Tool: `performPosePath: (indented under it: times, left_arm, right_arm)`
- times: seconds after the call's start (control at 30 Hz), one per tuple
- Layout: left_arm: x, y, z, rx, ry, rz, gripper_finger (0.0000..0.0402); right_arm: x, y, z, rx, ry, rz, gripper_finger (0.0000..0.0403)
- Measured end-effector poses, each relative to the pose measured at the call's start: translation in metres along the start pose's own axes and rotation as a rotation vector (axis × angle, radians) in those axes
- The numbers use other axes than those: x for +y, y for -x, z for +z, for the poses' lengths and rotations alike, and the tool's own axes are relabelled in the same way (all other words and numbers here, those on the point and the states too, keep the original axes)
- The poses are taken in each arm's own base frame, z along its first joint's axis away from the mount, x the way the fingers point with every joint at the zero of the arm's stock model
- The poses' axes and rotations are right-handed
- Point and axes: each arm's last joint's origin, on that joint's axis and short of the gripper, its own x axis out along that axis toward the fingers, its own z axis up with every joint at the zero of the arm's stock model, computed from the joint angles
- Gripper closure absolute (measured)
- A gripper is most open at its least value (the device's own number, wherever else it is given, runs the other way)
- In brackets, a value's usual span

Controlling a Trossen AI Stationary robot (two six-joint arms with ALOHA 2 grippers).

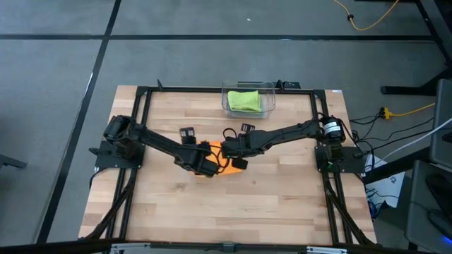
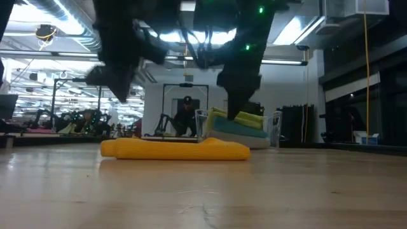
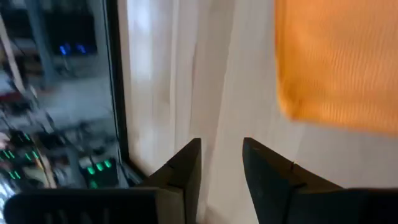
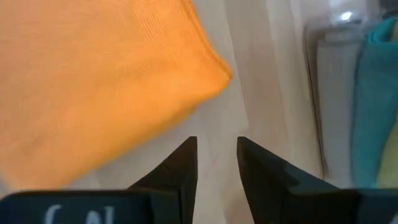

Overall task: Fold microfiber towels
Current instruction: Put the orange microfiber towel into the transparent bin

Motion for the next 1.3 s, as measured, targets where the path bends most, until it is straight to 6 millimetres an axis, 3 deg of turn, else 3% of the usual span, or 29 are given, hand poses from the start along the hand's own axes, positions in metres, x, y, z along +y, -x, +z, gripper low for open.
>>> performPosePath:
  times: [0.13,0.3,0.47,0.6,0.7,0.93,1.13,1.3]
  left_arm:
    - [0.015,0.019,-0.019,0.108,0.076,-0.077,0.0292]
    - [0.023,0.042,-0.040,0.159,0.123,-0.214,0.0292]
    - [0.045,0.063,-0.061,0.085,0.072,-0.294,0.0293]
    - [0.074,0.078,-0.079,-0.028,0.159,-0.376,0.0304]
    - [0.083,0.080,-0.089,-0.143,0.257,-0.458,0.0313]
    - [0.072,0.064,-0.099,-0.322,0.363,-0.498,0.0317]
    - [0.064,0.052,-0.102,-0.291,0.338,-0.461,0.0317]
    - [0.061,0.047,-0.104,-0.282,0.331,-0.440,0.0317]
  right_arm:
    - [0.006,0.017,-0.002,0.071,-0.010,0.064,0.0287]
    - [0.039,0.034,-0.009,0.099,0.077,0.345,0.0287]
    - [0.073,0.049,-0.012,-0.025,0.197,0.410,0.0287]
    - [0.090,0.059,-0.008,-0.186,0.226,0.371,0.0287]
    - [0.098,0.061,-0.003,-0.304,0.228,0.325,0.0287]
    - [0.109,0.046,-0.002,-0.401,0.209,0.358,0.0264]
    - [0.105,0.032,0.007,-0.428,0.148,0.378,0.0171]
    - [0.114,-0.006,0.009,-0.386,0.221,0.332,0.0113]
